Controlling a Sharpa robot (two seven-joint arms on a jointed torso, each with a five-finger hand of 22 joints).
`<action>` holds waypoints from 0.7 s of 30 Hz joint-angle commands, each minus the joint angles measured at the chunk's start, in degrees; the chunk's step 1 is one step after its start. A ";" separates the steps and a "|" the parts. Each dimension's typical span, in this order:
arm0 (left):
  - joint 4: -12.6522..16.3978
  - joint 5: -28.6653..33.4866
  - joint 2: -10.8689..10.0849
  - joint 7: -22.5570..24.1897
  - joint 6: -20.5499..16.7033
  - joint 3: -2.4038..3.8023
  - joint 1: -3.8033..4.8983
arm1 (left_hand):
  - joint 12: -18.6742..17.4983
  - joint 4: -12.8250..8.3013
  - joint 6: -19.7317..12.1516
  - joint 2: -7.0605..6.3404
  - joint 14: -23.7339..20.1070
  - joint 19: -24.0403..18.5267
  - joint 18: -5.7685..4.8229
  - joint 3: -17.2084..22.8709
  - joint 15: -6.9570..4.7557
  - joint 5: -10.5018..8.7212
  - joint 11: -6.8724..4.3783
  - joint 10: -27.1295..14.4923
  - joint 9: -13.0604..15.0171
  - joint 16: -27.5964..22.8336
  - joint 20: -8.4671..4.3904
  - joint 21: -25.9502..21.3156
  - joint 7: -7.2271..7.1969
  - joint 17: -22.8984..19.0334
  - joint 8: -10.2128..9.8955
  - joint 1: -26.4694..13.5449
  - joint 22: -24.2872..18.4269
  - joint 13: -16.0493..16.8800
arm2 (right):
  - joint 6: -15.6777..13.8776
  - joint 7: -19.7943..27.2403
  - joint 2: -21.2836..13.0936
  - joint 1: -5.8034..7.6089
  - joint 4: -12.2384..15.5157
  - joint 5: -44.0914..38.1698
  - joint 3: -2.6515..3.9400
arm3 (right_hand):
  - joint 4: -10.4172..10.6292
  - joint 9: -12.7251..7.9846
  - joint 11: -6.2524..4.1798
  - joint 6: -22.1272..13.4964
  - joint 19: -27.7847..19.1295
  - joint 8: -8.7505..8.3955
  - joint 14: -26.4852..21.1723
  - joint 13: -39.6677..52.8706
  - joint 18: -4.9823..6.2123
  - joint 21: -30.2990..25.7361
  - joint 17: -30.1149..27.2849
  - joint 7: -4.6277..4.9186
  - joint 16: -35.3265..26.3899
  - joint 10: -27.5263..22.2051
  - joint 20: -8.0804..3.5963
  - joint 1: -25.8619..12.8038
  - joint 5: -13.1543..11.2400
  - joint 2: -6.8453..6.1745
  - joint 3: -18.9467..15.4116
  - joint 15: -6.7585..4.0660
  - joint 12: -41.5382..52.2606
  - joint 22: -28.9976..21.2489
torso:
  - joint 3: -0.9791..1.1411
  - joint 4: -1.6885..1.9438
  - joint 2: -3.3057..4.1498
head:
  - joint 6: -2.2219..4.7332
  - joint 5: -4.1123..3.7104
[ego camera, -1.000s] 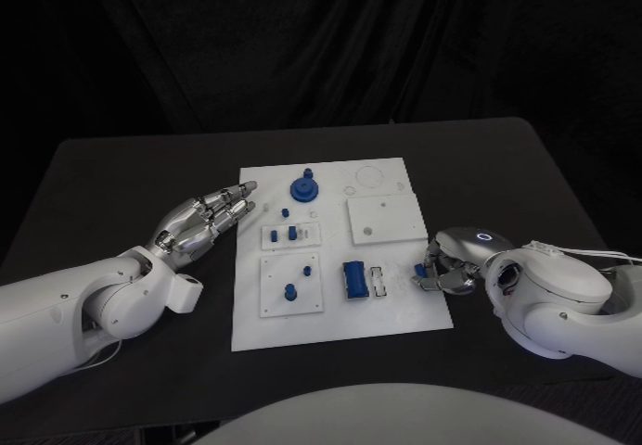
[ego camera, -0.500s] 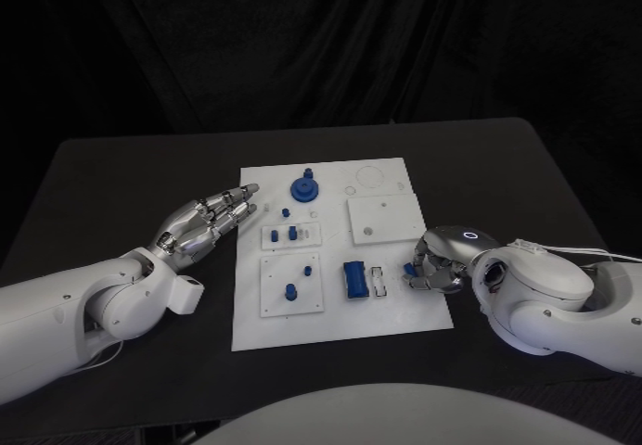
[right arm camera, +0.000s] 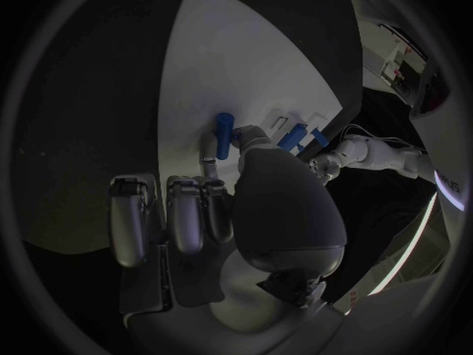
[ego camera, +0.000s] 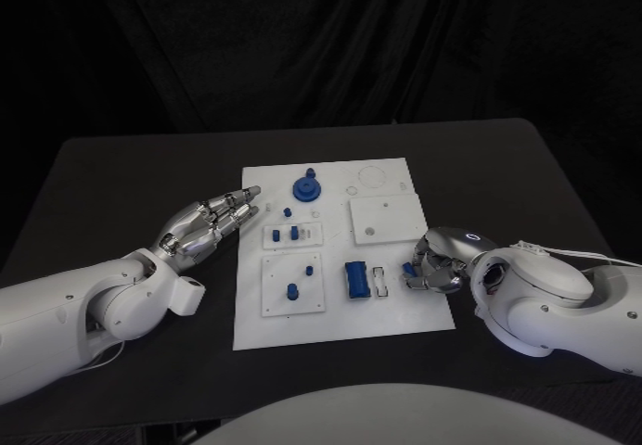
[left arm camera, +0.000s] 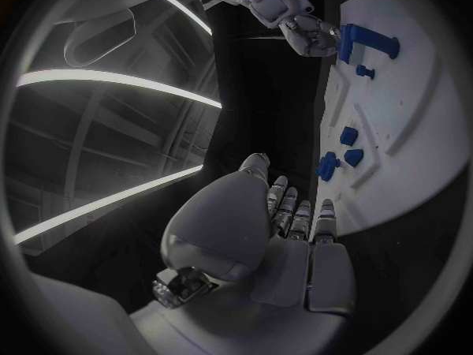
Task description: Assemble the parts on the task board
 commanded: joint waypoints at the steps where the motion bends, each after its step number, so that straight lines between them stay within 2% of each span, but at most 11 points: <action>1: 0.11 -0.01 0.00 0.39 1.03 0.04 -0.14 | 0.28 -0.02 0.13 0.05 0.01 -0.03 0.17 0.40 0.57 0.39 0.43 -0.03 0.09 -0.04 0.35 0.33 0.20 0.06 0.37 0.48 0.07 0.05 | -8.03 0.07 -0.14 -0.46 0.16 10.05 -0.32 | -4.30 0.84 -0.69 -0.45 6.05 0.83 6.06 15.08 -0.44 0.15 15.10 -0.72 0.17 6.04 -0.53 0.73 0.21 0.45 4.26 -0.55 0.15 15.10 | 0.00 -0.05 0.04 | -0.01 0.13; 5: 0.18 -0.01 -0.15 0.41 1.12 0.04 -0.30 | 0.29 -0.03 0.14 0.09 0.00 -0.03 0.17 0.47 0.59 0.39 0.46 -0.02 0.09 -0.05 0.37 0.32 0.23 0.06 0.38 0.50 0.05 0.05 | -14.23 3.19 -0.32 -0.46 0.92 18.23 -0.32 | -4.06 1.60 -0.96 -0.78 6.05 1.58 6.06 15.08 -0.44 0.15 15.10 -1.01 0.17 6.04 -0.72 -0.27 -0.69 0.24 4.56 -0.76 0.15 15.10 | -0.01 -0.08 0.06 | -0.01 0.24; 10: 0.26 -0.01 -0.23 0.45 1.17 0.05 -0.38 | 0.29 -0.04 0.18 0.13 0.01 -0.04 0.17 0.53 0.61 0.38 0.48 -0.01 0.10 -0.04 0.39 0.31 0.24 0.06 0.39 0.51 0.03 0.05 | -17.88 5.83 -0.30 -0.46 1.79 25.43 -0.31 | -3.35 1.98 -1.20 -0.91 6.05 2.04 6.06 15.08 -0.44 0.15 15.10 -1.27 0.17 6.04 -0.96 -1.67 -3.37 0.36 4.92 -1.00 0.15 15.10 | -0.01 -0.06 0.03 | -0.01 0.27; 15: 0.26 -0.01 -0.26 0.47 1.17 0.05 -0.44 | 0.29 -0.04 0.18 0.13 0.01 -0.04 0.17 0.53 0.61 0.38 0.48 -0.01 0.10 -0.04 0.39 0.31 0.24 0.06 0.39 0.51 0.03 0.05 | -19.35 7.52 0.02 -0.46 2.57 29.41 -0.31 | -2.84 2.04 -1.27 -0.89 6.05 2.18 6.06 15.08 -0.44 0.15 15.10 -1.33 0.17 6.04 -1.06 -2.52 -4.59 0.46 5.07 -1.07 0.15 15.10 | 0.01 -0.09 0.07 | -0.01 0.36; 21: 0.21 -0.01 -0.13 0.55 1.26 0.05 -0.48 | 0.29 -0.04 0.18 0.13 0.01 -0.04 0.17 0.53 0.61 0.38 0.48 -0.01 0.10 -0.04 0.39 0.31 0.24 0.06 0.39 0.51 0.03 0.05 | -19.07 8.17 0.84 -0.47 2.99 30.84 -0.31 | -2.69 2.04 -1.29 -0.99 6.05 2.18 6.06 15.08 -0.44 0.15 15.10 -1.35 0.17 6.04 -1.10 -2.78 -5.24 0.45 5.15 -1.11 0.15 15.10 | -0.02 -0.05 0.03 | -0.01 0.47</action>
